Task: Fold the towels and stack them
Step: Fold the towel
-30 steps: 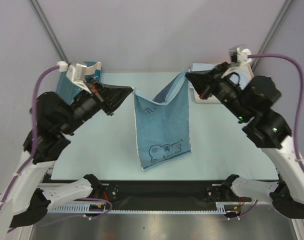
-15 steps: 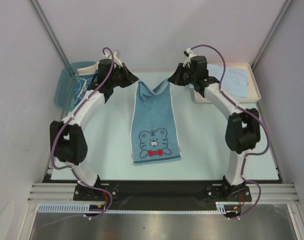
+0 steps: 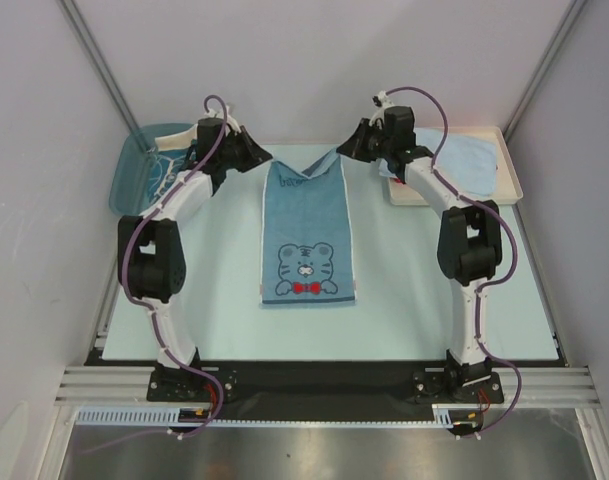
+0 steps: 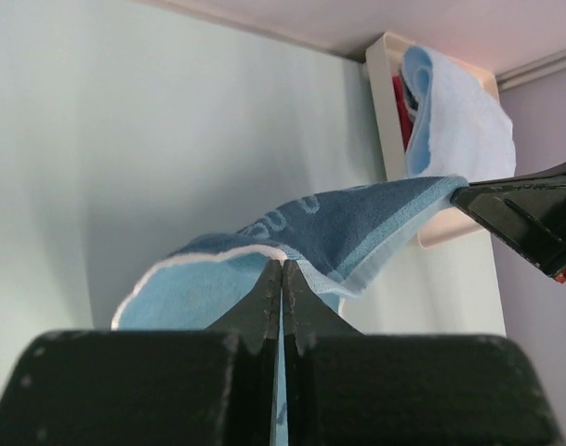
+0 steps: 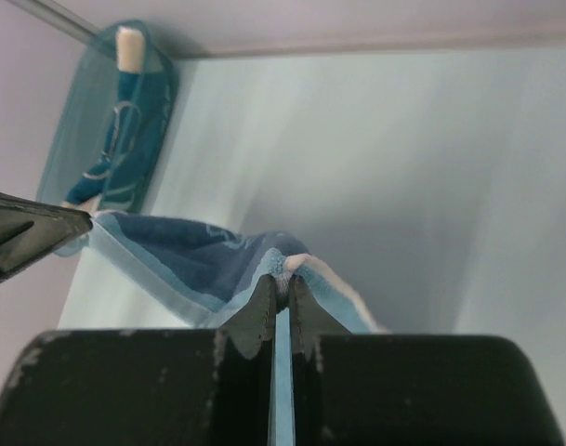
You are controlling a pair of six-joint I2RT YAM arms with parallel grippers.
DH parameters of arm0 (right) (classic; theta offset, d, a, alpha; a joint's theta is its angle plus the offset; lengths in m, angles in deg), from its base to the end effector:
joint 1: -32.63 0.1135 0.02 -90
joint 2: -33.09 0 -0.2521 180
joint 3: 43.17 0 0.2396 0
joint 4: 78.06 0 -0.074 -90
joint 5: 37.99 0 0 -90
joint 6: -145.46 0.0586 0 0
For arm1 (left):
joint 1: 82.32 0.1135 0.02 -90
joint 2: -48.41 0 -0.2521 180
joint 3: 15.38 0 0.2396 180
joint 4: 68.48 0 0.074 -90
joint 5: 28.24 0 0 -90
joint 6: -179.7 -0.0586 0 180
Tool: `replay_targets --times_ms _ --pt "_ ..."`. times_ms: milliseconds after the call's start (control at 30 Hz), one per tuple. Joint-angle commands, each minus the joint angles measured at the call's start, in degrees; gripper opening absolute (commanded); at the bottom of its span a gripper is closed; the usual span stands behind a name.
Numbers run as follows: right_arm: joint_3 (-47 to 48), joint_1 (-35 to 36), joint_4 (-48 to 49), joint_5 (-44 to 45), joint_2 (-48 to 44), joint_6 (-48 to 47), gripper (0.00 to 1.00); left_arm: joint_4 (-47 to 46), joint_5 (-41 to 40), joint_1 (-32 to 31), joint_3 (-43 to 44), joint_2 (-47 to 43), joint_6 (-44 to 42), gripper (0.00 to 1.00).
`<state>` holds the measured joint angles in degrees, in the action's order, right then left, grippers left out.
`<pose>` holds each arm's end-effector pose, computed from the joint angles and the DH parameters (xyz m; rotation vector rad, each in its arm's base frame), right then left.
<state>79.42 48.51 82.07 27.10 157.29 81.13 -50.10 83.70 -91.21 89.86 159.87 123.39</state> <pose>0.4929 0.1659 0.2687 -0.1288 2.0131 0.8939 0.4581 -0.0938 0.2687 -0.1916 2.0626 -0.8504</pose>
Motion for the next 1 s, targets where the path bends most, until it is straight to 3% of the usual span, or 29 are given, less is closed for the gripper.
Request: replay_targets --times_ms 0,233,567,967 --pt "-4.37 -0.41 0.89 0.03 -3.34 1.22 0.0 -2.39 2.5 -0.08 -3.28 -1.85 1.81 0.0" --pt "-16.76 0.38 -2.37 1.96 -10.55 2.1 0.0 0.69 0.75 -0.17 -11.71 -7.64 1.9 0.0" --pt "-33.37 3.36 -4.66 6.01 -20.04 4.03 0.0 1.21 -1.98 -3.15 -30.43 -16.88 3.4 0.0" --pt "-47.7 7.67 -4.75 10.4 -26.64 5.79 0.0 4.64 -3.04 -4.83 -39.05 -24.71 1.99 0.0"
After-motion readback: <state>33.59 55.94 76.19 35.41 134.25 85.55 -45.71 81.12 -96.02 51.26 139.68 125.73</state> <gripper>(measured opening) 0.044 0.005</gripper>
